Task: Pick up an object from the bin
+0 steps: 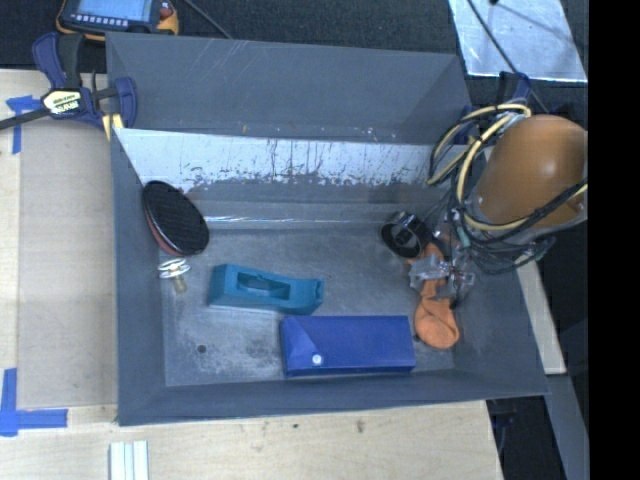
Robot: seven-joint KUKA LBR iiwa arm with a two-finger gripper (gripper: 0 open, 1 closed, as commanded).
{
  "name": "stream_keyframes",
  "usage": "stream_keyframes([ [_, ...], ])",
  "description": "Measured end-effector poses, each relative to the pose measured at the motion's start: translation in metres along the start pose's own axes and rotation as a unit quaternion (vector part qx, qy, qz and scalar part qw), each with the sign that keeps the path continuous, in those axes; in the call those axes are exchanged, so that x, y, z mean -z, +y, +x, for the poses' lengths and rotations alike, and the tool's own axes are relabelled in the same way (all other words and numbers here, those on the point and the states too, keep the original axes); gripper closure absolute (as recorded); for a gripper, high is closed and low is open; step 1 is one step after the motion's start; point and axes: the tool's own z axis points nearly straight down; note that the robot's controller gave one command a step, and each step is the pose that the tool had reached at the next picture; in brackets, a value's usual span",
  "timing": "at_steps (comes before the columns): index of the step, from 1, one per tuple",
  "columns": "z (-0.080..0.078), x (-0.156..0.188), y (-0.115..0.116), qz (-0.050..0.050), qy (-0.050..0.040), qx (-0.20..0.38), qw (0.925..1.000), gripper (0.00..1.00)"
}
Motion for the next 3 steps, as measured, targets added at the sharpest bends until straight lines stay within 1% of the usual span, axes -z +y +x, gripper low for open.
stream_keyframes([
  [2, 0.001, 0.016, 0.001, -0.003, 0.0039, 0.0, 1.0, 1.0],
  [3, 0.001, 0.028, 0.0, -0.001, 0.0043, -0.001, 1.0, 1.0],
])
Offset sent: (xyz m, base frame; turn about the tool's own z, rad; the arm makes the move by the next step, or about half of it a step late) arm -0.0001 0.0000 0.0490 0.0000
